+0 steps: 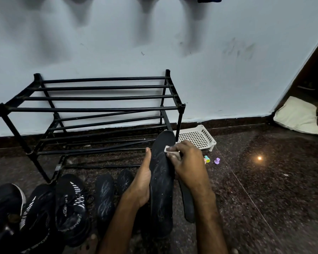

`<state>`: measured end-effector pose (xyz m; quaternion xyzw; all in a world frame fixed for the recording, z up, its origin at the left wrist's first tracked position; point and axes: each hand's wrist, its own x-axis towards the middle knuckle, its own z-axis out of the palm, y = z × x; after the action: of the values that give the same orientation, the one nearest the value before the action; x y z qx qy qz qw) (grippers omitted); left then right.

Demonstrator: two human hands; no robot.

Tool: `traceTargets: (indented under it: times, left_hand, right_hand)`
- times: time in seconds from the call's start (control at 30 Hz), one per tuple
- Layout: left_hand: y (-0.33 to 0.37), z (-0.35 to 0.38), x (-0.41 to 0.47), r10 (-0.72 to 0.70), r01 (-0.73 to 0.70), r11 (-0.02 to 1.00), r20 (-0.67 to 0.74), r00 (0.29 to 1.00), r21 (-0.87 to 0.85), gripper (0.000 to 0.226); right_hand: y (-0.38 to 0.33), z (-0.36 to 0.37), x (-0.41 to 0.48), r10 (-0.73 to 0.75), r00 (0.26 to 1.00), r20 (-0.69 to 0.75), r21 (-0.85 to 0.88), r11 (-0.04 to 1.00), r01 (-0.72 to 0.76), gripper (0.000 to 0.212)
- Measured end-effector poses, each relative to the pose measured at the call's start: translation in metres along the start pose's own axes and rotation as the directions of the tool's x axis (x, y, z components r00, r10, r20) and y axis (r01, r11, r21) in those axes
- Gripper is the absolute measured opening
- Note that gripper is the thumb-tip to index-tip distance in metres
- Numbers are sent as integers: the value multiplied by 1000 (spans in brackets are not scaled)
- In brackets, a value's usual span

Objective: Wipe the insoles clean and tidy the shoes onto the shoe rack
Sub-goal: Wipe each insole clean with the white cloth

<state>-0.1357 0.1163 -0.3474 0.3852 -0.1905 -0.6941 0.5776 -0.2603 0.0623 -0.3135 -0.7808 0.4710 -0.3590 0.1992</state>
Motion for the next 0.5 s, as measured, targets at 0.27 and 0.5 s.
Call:
traceTargets:
  times: [0.27, 0.5]
  left_hand:
    - [0, 0, 0, -30, 30, 1000, 28, 999, 4, 77]
    - [1, 1, -1, -21, 21, 1000, 48, 999, -4, 74]
  right_hand:
    - [4, -3, 0, 38, 999, -7, -60, 997, -38, 10]
    - [4, -3, -3, 16, 989, 144, -25, 1000, -12, 9]
